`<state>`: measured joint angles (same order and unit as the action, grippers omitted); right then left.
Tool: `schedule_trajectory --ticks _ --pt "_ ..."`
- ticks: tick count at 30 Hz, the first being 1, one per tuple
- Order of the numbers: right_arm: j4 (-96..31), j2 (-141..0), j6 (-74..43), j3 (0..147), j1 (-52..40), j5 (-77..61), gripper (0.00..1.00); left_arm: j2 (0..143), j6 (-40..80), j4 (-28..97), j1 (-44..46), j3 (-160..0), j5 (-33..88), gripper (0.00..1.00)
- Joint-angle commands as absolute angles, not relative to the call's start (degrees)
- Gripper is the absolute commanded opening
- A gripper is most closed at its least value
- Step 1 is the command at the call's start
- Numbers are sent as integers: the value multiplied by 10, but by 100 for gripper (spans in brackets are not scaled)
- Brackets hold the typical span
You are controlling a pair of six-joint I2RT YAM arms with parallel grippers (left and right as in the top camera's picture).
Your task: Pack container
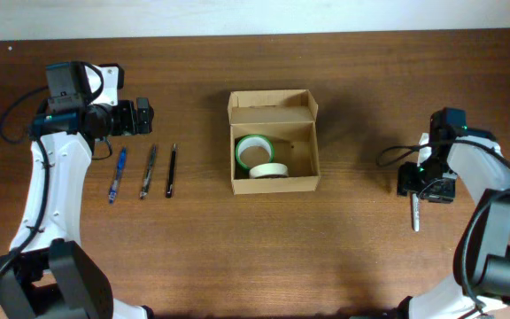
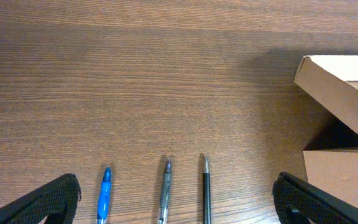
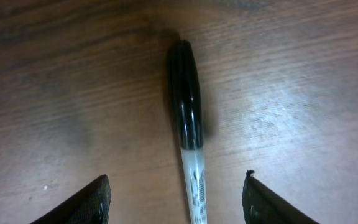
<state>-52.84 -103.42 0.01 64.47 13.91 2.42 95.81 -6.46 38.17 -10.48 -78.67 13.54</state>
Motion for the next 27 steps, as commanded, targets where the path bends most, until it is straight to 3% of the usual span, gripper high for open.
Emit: schedule_trajectory --ticks 1,7,13,15,27 --pt "-515 -1063 0 639 144 20 65 962 -74 382 -107 -799 142 99" --pt "-503 -1107 0 639 144 19 55 962 -74 382 -107 -799 142 99" --pt "-496 -1122 0 639 144 4 22 962 -74 382 -107 -799 142 99" --pt "-495 -1122 0 642 144 -5 17 962 -74 382 -107 -799 142 99" --pt "-584 -1074 0 775 141 -72 15 962 -74 382 -107 -799 142 99"
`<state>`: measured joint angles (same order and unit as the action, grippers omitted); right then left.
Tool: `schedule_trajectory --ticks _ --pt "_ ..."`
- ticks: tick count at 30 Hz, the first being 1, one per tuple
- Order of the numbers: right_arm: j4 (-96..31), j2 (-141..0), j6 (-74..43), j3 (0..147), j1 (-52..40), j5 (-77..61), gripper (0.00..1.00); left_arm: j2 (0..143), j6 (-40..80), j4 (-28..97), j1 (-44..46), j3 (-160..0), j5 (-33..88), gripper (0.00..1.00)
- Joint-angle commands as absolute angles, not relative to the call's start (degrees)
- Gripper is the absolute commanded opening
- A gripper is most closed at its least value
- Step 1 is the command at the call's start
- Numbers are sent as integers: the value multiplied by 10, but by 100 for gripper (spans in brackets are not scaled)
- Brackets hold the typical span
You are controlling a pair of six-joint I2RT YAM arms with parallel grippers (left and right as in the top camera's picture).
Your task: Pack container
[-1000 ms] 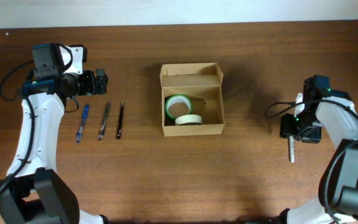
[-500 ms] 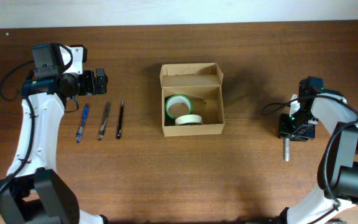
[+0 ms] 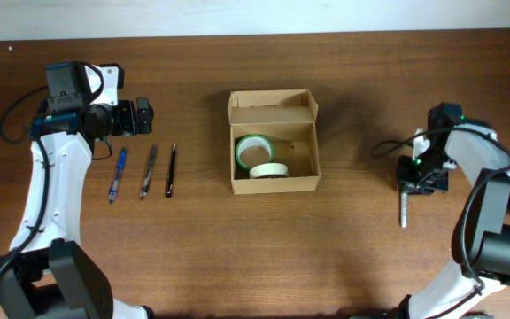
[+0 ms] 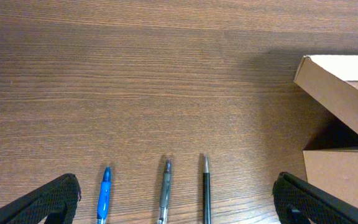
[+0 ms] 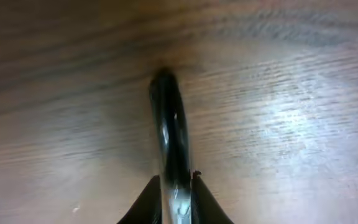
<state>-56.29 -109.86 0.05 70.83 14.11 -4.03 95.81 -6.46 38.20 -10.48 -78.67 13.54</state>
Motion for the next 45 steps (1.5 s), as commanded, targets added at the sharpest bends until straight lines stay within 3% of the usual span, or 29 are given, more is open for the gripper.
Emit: schedule_trajectory --ticks 1,7,12,16,19,29,36,45 --pt "-603 -1066 0 801 140 -72 15 962 -74 382 -107 -799 142 99" --pt "-705 -1021 1 973 106 -66 15 962 -74 382 -107 -799 142 99" --pt "-728 -1013 0 1031 77 -6 16 962 -74 382 -107 -799 142 99" --pt "-721 -1016 -15 979 79 -8 16 962 -74 382 -107 -799 142 99" --pt "-693 -1016 -15 916 83 -8 26 962 -74 382 -107 -799 142 99" --pt "-555 -1016 -26 695 92 3 40 962 -74 382 -107 -799 142 99" --pt "-516 -1016 -34 631 149 -22 46 962 -74 382 -107 -799 142 99" --pt "-500 -1016 -39 602 138 -25 47 962 -74 382 -107 -799 142 99"
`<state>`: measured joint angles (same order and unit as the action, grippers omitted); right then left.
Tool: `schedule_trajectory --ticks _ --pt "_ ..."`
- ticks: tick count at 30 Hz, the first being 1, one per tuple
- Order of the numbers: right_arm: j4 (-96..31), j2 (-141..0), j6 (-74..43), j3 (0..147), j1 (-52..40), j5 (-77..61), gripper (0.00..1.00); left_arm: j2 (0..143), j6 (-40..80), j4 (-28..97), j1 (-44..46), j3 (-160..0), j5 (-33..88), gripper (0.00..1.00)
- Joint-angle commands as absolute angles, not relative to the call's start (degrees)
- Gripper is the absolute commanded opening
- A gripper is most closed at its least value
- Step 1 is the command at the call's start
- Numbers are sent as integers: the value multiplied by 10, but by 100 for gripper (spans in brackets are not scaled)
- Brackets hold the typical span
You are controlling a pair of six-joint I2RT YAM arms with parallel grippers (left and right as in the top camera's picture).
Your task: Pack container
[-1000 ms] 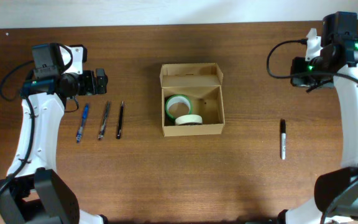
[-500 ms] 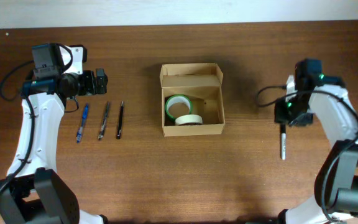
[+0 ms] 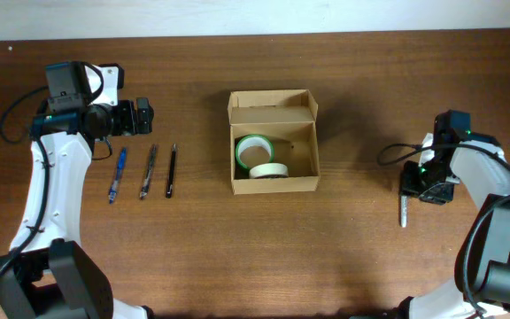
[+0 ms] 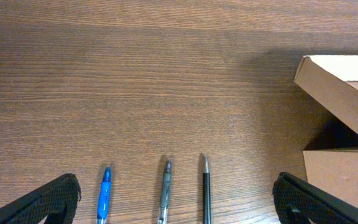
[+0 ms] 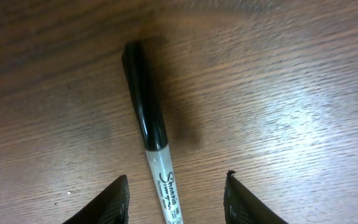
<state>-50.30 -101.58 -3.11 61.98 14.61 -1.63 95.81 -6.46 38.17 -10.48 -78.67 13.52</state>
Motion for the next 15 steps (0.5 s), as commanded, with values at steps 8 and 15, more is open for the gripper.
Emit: schedule_trajectory --ticks 8,15 --pt "-447 -1016 -50 548 135 -21 46 962 -74 382 -107 -799 142 99" --pt "-425 -1016 -63 540 135 -21 5 962 -74 382 -107 -799 142 99"
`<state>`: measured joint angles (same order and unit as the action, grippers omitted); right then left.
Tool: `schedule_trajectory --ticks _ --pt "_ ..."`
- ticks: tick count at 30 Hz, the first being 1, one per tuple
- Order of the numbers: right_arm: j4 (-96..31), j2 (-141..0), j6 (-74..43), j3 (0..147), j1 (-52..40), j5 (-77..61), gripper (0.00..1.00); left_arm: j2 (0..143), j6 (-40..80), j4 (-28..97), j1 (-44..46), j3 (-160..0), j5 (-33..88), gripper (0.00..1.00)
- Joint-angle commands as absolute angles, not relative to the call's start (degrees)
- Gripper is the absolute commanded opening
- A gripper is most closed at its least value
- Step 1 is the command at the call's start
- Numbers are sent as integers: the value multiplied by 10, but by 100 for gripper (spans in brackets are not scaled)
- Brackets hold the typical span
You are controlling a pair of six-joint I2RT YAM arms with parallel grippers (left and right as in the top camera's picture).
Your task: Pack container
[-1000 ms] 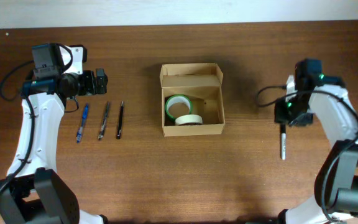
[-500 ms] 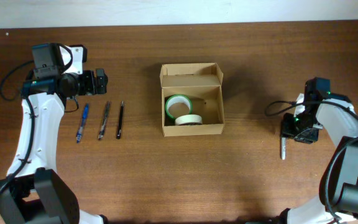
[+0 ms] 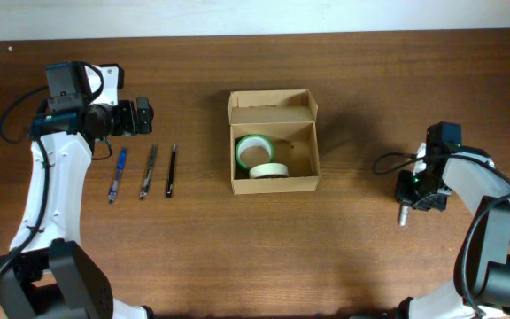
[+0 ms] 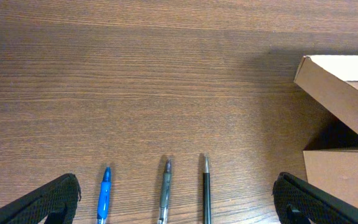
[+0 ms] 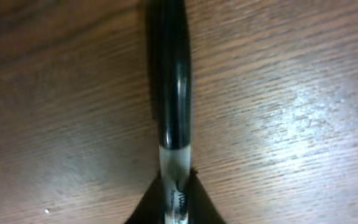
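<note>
An open cardboard box (image 3: 273, 182) stands mid-table with a green tape roll (image 3: 253, 149) and a white tape roll (image 3: 269, 170) inside. At the right, my right gripper (image 3: 418, 190) (image 5: 174, 202) is shut on the pale barrel of a black-capped marker (image 5: 171, 93) (image 3: 403, 215), low over the table. At the left lie a blue pen (image 3: 116, 174) (image 4: 104, 196), a grey pen (image 3: 149, 169) (image 4: 165, 193) and a black pen (image 3: 171, 169) (image 4: 206, 193). My left gripper (image 3: 140, 115) (image 4: 176, 190) hangs open above their tips, holding nothing.
The box's lid flap (image 3: 271, 101) (image 4: 337, 87) stands up at its far side. The brown wooden table (image 3: 343, 257) ends at a pale wall along the far edge. A cable trails beside the right arm (image 3: 388, 160).
My right gripper was open with the marker lying between its fingers; now it is shut on the marker's barrel and sits slightly further left. The left arm and the pens have not moved.
My right gripper stood open around the marker on the table. Then it was shut on it, a little to the left. Then it was open again with the marker lying below. Now it is shut on the marker once more. The left arm stayed still throughout.
</note>
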<state>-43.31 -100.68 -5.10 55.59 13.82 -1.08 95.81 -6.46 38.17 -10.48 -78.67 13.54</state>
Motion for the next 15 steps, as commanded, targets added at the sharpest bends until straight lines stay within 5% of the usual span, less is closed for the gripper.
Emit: schedule_trajectory --ticks 1,15 --pt "-425 -1016 -63 541 135 -24 4 962 -74 382 -107 -799 142 99" --pt "-594 -938 -32 809 94 -102 4 962 -74 382 -107 -799 142 99"
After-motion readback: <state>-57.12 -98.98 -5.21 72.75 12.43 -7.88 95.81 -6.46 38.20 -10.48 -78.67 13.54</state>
